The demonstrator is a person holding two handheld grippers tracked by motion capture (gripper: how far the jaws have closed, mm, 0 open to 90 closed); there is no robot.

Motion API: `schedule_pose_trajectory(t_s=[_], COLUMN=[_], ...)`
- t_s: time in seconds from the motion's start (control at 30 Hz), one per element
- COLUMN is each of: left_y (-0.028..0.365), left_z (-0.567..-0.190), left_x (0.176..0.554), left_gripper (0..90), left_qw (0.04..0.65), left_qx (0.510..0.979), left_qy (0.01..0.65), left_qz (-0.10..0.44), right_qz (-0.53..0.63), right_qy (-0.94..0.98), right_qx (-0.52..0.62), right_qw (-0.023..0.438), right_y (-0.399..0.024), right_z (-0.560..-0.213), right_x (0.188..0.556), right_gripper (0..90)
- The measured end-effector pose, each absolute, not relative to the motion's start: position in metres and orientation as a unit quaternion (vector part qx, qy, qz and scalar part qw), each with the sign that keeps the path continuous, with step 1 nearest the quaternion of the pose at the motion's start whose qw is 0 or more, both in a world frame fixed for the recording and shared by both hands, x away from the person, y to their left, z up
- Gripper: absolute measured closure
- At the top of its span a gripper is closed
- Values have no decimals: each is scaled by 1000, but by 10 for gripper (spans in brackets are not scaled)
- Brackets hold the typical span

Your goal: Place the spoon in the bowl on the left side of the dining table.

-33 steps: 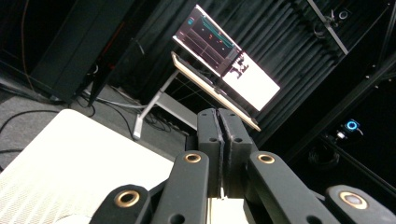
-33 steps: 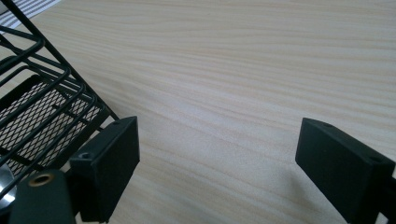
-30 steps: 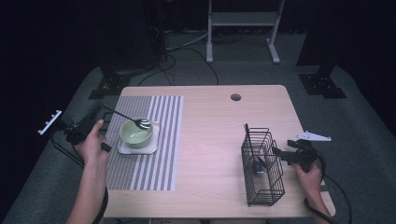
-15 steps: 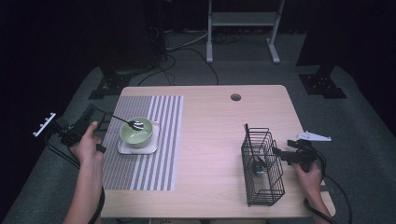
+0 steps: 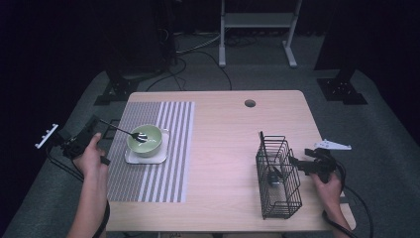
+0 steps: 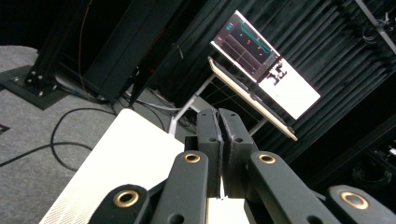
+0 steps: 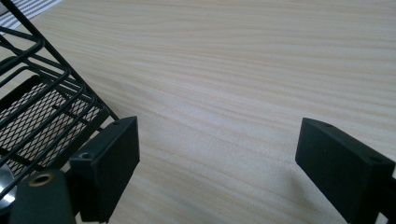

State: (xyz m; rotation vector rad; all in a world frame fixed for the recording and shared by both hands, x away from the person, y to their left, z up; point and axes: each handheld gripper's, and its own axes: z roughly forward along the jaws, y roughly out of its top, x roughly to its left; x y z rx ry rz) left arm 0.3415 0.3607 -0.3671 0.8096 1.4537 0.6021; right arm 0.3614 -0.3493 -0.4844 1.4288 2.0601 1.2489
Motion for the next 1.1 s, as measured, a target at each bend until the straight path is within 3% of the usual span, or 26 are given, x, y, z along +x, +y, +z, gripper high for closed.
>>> schedule_pose_trajectory(t_s=[1.1], left_y=[364], left_z=[-406], left_x=[344], left_gripper=[885], left_qw=[605], left_qx=[349], left_qy=[668], left_qz=[255], right_qz=[438], right_qy=[726], right_qx=[503], right_qw=[170], right_y=[-349], right_z=[-484], right_x=[361], right_gripper=[126])
